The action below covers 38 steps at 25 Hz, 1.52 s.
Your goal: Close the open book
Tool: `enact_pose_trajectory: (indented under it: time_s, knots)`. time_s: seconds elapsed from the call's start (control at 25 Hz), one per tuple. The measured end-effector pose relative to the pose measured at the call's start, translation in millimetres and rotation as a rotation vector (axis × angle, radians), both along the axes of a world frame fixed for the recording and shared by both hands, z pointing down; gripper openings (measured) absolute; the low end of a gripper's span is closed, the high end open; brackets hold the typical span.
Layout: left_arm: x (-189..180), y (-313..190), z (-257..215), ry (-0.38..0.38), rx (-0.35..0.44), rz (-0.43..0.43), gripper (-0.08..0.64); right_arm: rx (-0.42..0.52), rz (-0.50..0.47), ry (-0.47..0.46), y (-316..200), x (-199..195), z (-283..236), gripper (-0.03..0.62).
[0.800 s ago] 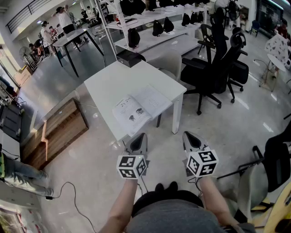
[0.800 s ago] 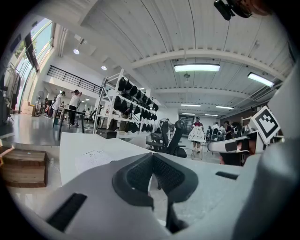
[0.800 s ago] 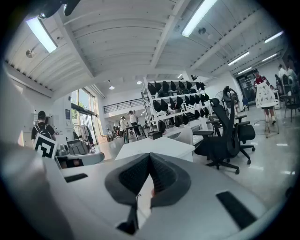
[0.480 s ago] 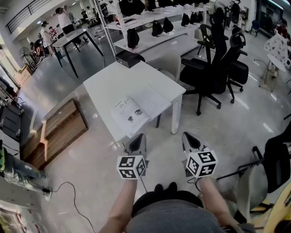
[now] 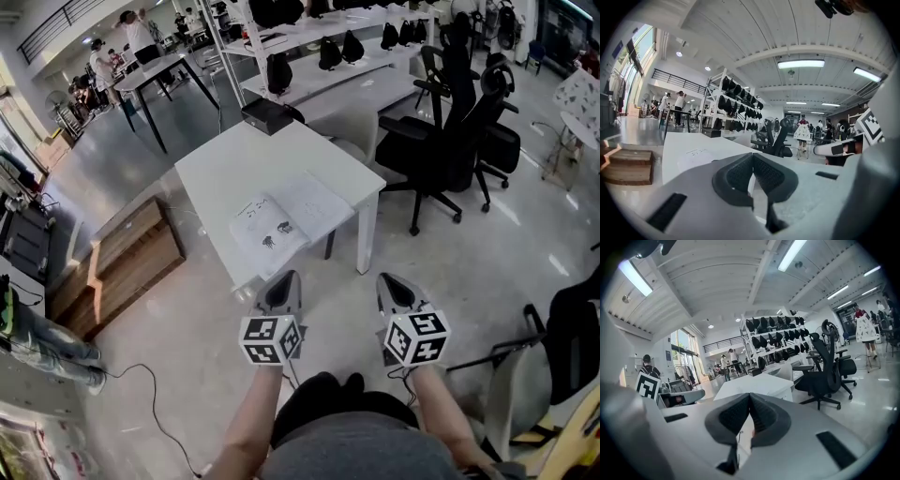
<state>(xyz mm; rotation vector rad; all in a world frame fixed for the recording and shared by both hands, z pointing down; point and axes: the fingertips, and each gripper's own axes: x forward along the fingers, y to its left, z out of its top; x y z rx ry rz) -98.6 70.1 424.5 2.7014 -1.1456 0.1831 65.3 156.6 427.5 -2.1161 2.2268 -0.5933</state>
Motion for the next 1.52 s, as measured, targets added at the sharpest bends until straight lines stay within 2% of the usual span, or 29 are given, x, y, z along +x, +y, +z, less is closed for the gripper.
enact_pose_trajectory:
  time_s: [0.16,0.44,0.6,0.8,1.0,1.52]
  knots:
    - [2,-3,-3,-0.004,0.003,-0.007,0.008,0.006,-0.01,-0.003,-3,2,0,0.005]
    - [5,-24,9,-0.054,-0.003,-0.013,0.008,0.005,0.006,0.005,-20,9,3,0.005]
    - [10,-50,16,-0.046,-0.02,-0.014,0.013,-0.02,0.02,0.007,-40,18,11,0.005]
    - [17,-85,19,-0.032,-0.036,-0.019,0.086,-0.054,0.023,0.002,-72,28,21,0.005]
    - [23,-124,24,-0.018,-0.062,-0.021,0.126,-0.083,0.014,0.002,-113,32,27,0.005]
    - [38,-208,36,-0.017,-0.107,0.0,0.14,-0.135,0.036,-0.005,-195,44,38,0.005]
